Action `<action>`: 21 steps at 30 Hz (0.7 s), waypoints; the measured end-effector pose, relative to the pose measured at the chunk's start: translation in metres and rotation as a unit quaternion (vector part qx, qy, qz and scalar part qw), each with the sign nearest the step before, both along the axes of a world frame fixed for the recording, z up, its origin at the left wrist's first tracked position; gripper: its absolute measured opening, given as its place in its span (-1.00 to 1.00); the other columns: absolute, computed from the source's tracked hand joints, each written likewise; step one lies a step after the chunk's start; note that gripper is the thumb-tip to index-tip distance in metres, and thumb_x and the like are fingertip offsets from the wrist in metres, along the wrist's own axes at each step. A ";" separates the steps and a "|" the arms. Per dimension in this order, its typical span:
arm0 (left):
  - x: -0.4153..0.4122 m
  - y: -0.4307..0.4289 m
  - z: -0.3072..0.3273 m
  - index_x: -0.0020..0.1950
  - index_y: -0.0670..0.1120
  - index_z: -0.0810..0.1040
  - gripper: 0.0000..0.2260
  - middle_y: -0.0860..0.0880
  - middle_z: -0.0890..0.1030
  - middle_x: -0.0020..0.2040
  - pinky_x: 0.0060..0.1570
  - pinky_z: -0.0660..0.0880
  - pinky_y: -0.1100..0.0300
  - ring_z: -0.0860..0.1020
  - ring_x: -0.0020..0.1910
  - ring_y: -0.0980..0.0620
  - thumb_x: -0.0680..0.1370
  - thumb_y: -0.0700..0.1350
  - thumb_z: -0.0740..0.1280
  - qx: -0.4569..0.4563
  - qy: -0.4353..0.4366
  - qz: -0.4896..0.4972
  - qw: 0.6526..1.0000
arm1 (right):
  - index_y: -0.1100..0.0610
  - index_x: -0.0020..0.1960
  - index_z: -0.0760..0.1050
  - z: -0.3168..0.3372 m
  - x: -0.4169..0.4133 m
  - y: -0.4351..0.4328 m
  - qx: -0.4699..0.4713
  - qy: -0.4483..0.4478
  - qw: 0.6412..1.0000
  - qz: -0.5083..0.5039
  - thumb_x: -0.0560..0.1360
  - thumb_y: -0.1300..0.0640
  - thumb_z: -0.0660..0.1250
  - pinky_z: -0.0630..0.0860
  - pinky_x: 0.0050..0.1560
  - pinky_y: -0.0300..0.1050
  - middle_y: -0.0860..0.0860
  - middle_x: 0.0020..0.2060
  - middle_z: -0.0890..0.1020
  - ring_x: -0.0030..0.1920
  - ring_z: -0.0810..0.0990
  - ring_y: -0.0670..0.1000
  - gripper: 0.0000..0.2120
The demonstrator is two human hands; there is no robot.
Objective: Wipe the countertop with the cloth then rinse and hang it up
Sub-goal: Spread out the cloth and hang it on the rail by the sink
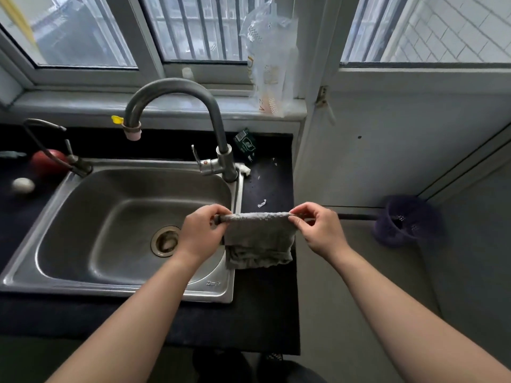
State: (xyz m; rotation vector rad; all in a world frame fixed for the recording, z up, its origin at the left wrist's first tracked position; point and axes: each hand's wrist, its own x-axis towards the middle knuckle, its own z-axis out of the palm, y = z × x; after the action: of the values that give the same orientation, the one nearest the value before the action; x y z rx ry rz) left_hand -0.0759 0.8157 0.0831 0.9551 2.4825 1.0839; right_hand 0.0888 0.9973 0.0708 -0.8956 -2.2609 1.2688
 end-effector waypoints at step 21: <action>0.009 0.017 -0.075 0.06 -0.05 0.49 -0.73 0.00 0.50 -0.01 -0.12 0.31 0.27 0.50 0.02 -0.01 0.44 -0.01 0.44 -0.154 -0.128 0.070 0.977 | 0.06 0.06 0.46 -0.069 -0.025 0.000 0.009 -0.313 0.946 0.079 0.35 -0.06 0.46 0.39 0.05 -0.16 0.01 0.03 0.51 0.11 0.47 0.04 -0.63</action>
State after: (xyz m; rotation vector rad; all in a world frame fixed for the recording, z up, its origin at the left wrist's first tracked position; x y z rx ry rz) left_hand -0.0664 0.8327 0.0083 0.5235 2.4324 0.7701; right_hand 0.0636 0.9970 0.0018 -1.2714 -2.8718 1.1312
